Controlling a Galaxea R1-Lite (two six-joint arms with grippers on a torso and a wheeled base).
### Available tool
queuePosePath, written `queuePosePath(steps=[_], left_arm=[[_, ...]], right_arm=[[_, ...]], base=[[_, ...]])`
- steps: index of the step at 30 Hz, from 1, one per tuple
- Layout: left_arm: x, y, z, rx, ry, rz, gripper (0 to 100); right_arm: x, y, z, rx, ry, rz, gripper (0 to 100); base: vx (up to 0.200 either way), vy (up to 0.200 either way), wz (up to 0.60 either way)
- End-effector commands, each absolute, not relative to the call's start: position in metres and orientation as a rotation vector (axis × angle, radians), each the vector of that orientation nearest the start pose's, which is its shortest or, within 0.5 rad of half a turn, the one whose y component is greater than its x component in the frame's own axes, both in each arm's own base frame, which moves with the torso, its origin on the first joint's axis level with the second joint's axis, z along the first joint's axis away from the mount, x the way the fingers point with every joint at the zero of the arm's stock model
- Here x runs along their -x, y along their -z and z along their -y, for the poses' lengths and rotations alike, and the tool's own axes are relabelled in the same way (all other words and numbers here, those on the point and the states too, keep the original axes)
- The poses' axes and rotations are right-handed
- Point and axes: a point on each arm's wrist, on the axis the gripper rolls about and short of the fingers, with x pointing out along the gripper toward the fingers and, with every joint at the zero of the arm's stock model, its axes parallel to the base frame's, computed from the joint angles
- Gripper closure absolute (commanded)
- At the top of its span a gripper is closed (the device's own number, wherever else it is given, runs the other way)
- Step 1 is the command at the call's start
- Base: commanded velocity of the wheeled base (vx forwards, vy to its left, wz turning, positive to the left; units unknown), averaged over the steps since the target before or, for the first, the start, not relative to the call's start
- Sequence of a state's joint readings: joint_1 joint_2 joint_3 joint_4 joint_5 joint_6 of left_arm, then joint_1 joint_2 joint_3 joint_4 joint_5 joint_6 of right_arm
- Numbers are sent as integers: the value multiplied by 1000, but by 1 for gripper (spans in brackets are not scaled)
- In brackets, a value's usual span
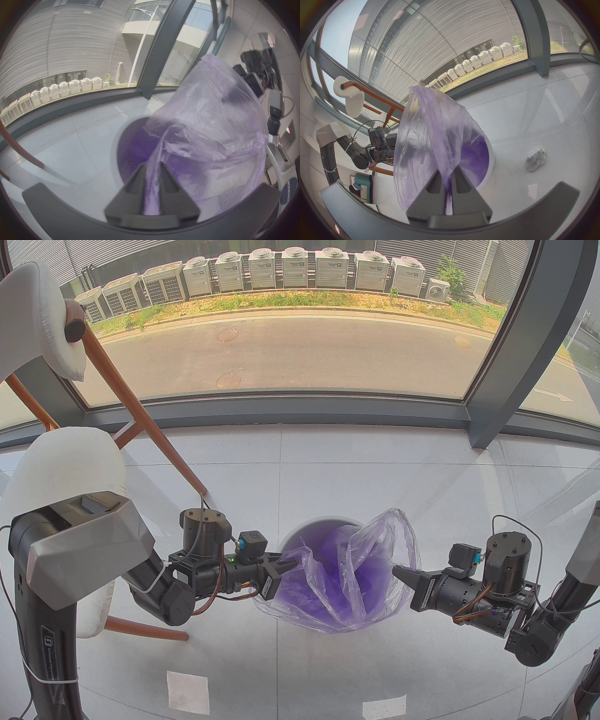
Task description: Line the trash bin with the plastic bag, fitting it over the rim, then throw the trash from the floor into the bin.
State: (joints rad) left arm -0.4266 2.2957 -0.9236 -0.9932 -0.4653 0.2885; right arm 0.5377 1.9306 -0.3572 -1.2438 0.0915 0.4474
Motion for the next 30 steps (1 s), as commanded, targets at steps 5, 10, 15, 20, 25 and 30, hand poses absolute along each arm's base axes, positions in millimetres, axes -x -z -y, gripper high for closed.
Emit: queuePosePath(steps=[5,10,15,20,25,30], left_arm=[[-359,-71,153,-100,750,-256,100],[-356,-77,147,-12,652,-289,100],[-345,-78,150,34,595,-319,100],[-334,-85,152,28,566,-319,100],[-310,-79,156,10,557,-379,100],[-276,-47,154,-42,555,-526,100]], right_arm=[[-247,-79,-124,-351,-577,-444,100],[-259,-78,-104,-300,-596,-440,100],[-270,-80,-94,-274,-593,-468,100],[-276,-89,-87,-264,-590,-484,100],[-274,-88,-81,-236,-569,-560,100],[-266,-67,-82,-136,-593,-652,100]], base=[[0,0,0],[0,0,0],[0,0,0],[0,0,0],[0,0,0],[0,0,0]])
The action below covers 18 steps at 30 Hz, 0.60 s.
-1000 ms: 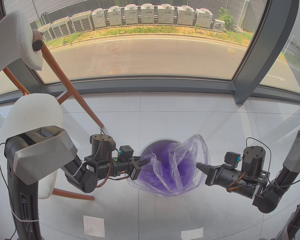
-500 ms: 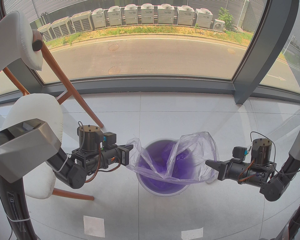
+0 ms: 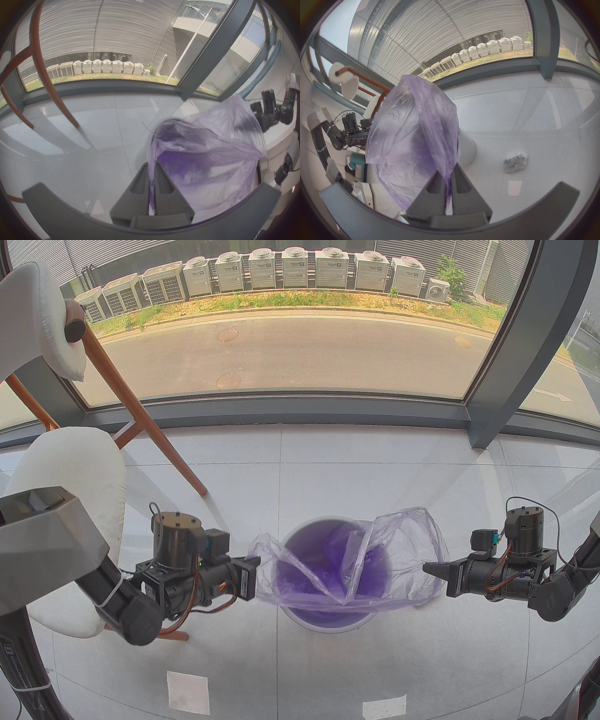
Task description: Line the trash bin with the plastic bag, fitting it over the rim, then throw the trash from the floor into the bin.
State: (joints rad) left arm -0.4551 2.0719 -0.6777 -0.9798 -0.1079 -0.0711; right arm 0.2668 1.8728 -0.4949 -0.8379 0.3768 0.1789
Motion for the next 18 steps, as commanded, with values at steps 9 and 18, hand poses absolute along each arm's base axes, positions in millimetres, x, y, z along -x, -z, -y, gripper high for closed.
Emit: queuePosePath(steps=[9,18], left_arm=[[-260,-17,153,-147,589,-634,100],[-260,19,153,-226,599,-719,100]], right_arm=[[-245,-33,-93,-25,-645,-788,100],[-256,-7,-95,26,-552,-846,100]], base=[[0,0,0],[0,0,0]])
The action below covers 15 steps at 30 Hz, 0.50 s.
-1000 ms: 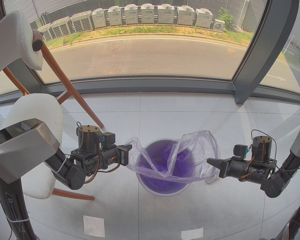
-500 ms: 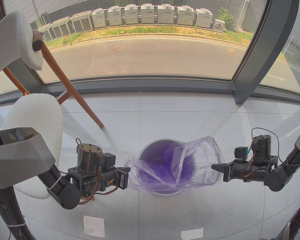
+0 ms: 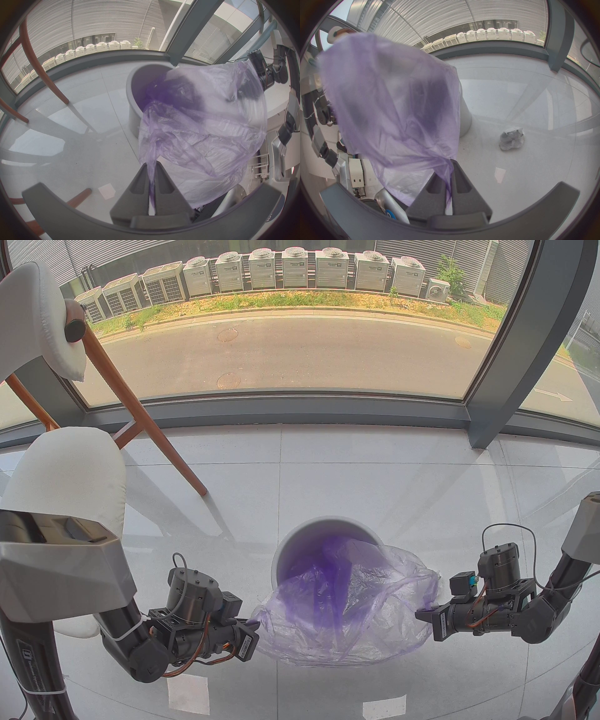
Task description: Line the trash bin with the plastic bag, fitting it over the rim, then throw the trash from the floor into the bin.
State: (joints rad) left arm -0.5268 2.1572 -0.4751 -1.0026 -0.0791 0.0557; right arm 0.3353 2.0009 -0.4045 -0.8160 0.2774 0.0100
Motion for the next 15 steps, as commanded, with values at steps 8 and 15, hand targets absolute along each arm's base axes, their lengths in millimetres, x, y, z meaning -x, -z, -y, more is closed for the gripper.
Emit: queuePosePath(steps=[8,15], left_arm=[[-266,35,154,-234,561,-728,100],[-263,34,154,-234,570,-725,0]], right_arm=[[-267,13,-93,46,-477,-839,100],[-265,15,-92,51,-479,-781,0]], base=[[0,0,0],[0,0,0]])
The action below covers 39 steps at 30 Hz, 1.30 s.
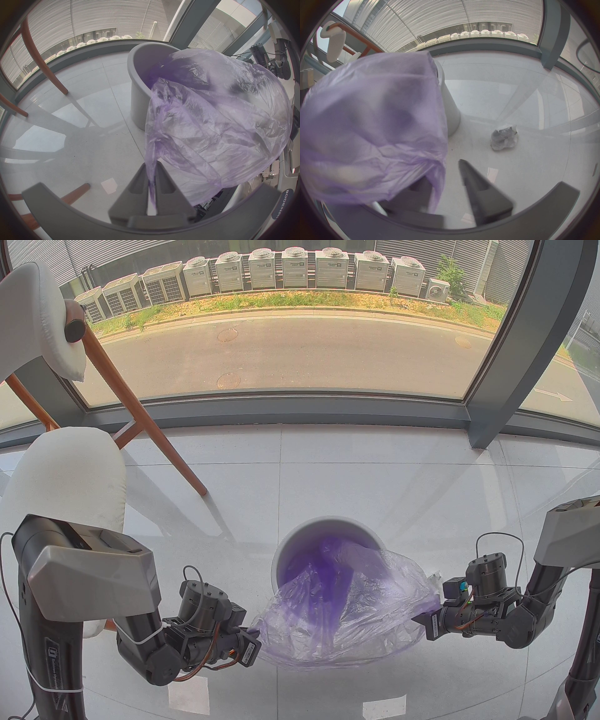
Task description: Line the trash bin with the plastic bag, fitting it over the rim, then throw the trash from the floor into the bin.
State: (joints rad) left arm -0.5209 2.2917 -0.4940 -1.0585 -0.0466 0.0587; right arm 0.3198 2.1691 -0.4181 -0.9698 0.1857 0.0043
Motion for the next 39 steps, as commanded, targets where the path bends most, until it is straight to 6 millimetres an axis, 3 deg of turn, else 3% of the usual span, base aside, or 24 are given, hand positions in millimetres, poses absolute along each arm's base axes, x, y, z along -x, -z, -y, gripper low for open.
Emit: queuePosePath(steps=[1,5,8,10,11,16,19,29,34,39], left_arm=[[-263,29,154,-227,574,-705,0],[-255,10,151,-210,586,-641,0],[-245,-1,145,-197,600,-601,0],[-240,-3,142,-194,606,-595,0],[-228,-8,135,-193,616,-587,0],[-195,-11,120,-251,690,-595,0],[-188,-14,118,-280,701,-587,0],[-192,-43,130,-249,770,-409,0],[-186,-41,143,-283,921,-364,0],[-206,-36,158,-282,919,-340,0]], right_arm=[[-262,11,-91,48,-484,-761,0],[-234,-3,-82,44,-527,-741,0],[-210,-4,-70,56,-564,-781,0],[-205,-5,-64,66,-566,-773,0],[-201,-7,-60,80,-572,-728,0],[-209,-11,-62,86,-613,-580,0],[-212,-12,-63,106,-624,-539,0],[-251,-38,-75,125,-629,-302,0],[-262,-43,-82,126,-640,-254,0],[-263,-42,-89,126,-661,-250,0]], base=[[0,0,0],[0,0,0],[0,0,0],[0,0,0],[0,0,0],[0,0,0],[0,0,0],[0,0,0],[0,0,0],[0,0,0]])
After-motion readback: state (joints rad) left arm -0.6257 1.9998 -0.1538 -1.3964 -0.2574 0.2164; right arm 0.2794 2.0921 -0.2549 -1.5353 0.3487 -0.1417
